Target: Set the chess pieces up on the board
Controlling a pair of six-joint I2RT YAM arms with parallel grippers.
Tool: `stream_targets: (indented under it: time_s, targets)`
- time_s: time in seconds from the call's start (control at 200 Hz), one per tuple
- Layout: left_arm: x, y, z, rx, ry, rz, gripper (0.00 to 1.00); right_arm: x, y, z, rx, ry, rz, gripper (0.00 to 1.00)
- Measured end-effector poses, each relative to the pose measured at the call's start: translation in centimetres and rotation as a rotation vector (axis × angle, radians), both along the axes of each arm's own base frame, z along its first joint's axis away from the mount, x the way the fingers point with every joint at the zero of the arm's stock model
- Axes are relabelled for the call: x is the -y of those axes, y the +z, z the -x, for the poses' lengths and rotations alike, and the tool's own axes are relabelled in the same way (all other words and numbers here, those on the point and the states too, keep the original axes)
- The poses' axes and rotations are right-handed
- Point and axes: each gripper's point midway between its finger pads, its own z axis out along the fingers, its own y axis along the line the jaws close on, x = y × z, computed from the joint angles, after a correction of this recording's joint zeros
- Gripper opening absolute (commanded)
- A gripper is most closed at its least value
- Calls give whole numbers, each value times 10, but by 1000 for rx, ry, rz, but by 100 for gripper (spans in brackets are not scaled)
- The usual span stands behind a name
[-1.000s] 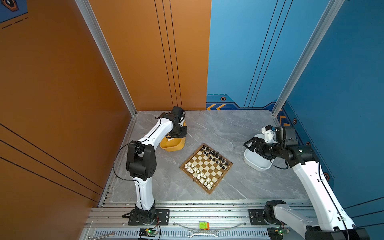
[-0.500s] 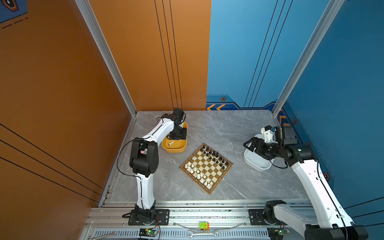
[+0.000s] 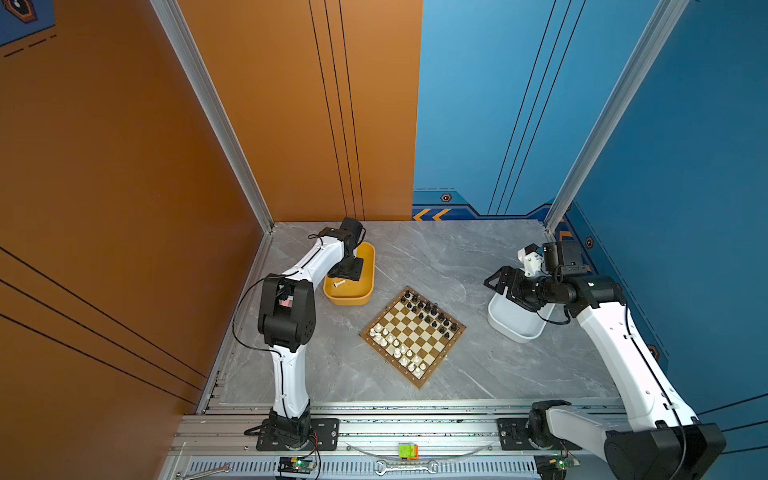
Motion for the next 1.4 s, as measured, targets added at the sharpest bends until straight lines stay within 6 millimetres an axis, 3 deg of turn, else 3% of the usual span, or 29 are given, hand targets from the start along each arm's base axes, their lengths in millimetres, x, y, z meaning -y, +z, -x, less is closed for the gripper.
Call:
stream_targets:
  time_s: [0.3, 0.706, 1.017, 1.192, 1.397]
  targets:
    - [-20, -45, -19, -79, -26, -52, 54, -4, -2, -7, -15, 9, 3, 86]
    - [-24, -30, -54, -4, -59, -55, 52, -5, -3, -7, -23, -4, 8, 86]
    - [-34, -32, -37, -38, 53, -76, 52, -6, -5, -7, -29, -20, 22, 86]
    - [-40, -20, -15, -33, 220, -51, 41, -7, -5, -7, -29, -18, 24, 86]
    - [-36, -19, -13, -16, 337, -22, 37, -7, -11, -9, -48, -17, 27, 86]
